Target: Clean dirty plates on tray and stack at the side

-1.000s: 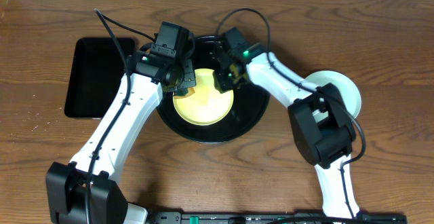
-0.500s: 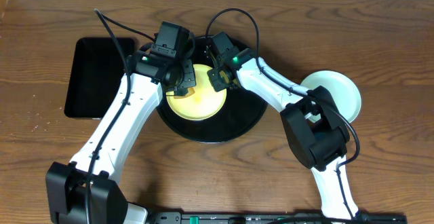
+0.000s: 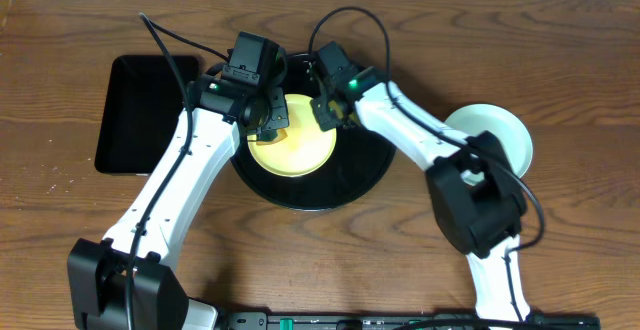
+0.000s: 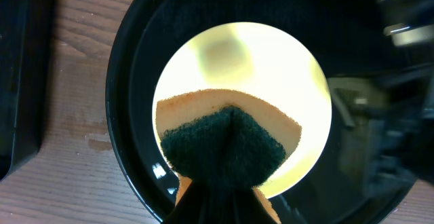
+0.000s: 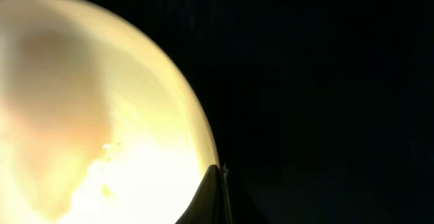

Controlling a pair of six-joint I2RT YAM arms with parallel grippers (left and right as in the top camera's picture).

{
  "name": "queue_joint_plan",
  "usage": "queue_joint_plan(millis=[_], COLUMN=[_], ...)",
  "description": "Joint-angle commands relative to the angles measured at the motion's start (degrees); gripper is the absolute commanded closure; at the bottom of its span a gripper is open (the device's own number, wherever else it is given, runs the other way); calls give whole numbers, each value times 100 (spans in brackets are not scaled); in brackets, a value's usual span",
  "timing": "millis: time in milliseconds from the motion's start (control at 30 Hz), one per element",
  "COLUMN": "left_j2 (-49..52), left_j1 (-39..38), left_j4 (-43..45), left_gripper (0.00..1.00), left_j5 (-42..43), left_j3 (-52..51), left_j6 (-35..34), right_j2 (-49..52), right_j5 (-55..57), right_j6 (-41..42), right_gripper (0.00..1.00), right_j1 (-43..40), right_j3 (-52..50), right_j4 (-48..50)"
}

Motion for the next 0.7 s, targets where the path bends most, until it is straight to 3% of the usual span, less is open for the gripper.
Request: queue_joint_plan(millis=[0,400,667], left_j2=[33,33,33], left_j1=[28,28,28], left_j4=[4,7,4], left_gripper=[93,92,92], left_j5=[-28,-28,-28], left_j3=[-15,-15,-15], left_j6=[101,101,101], right_j2=[-634,-822,-566], right_j5=[175,-33,-824], right_j6=[87,76,428], right_gripper=[99,98,73], right_j1=[-120,-223,-264], right_j3=[7,0,-2], right_j4=[-37,-337,-763])
